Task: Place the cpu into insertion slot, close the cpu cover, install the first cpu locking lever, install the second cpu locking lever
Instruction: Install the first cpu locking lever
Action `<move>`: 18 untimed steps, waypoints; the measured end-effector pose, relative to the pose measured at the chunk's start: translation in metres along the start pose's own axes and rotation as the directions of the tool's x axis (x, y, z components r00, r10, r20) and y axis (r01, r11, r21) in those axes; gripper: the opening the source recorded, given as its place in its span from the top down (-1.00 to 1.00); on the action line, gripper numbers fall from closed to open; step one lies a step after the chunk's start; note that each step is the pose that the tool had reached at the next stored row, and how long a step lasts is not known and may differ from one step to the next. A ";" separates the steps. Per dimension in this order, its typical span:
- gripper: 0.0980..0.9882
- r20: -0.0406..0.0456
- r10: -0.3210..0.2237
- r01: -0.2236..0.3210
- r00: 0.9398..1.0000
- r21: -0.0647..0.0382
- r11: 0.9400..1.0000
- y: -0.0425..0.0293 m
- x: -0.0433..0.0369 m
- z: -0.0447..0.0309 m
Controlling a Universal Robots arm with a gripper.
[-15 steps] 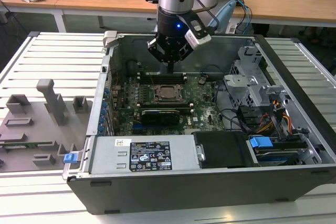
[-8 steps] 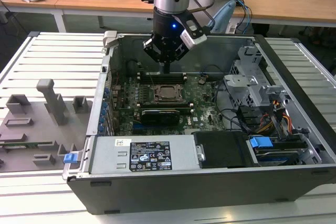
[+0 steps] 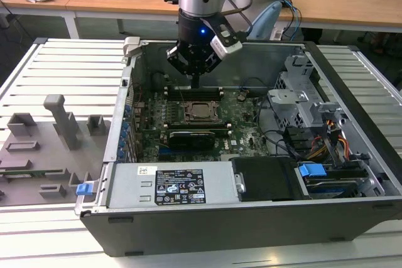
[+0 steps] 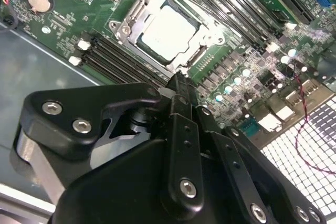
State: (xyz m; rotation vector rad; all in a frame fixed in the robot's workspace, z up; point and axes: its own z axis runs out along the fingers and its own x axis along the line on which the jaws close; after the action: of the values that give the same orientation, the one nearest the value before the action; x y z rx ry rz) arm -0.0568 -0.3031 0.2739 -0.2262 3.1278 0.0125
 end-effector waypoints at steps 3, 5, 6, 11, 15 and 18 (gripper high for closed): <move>0.98 0.000 -0.001 0.001 1.000 0.000 1.000 0.0011 0.0072 0.0003; 0.98 0.000 -0.002 0.002 1.000 0.000 1.000 0.0018 0.0120 0.0007; 0.98 0.000 -0.004 0.004 1.000 0.000 1.000 0.0020 0.0131 0.0013; 0.98 0.000 -0.019 0.019 1.000 0.000 1.000 0.0039 0.0259 0.0058; 0.98 0.000 -0.007 0.007 1.000 0.000 1.000 0.0053 0.0341 0.0074; 0.98 0.000 0.009 -0.009 1.000 0.000 1.000 0.0062 0.0400 0.0090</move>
State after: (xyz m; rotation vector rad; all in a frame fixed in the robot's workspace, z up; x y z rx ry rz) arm -0.0972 -0.3027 0.2647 -0.2120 3.1288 0.0126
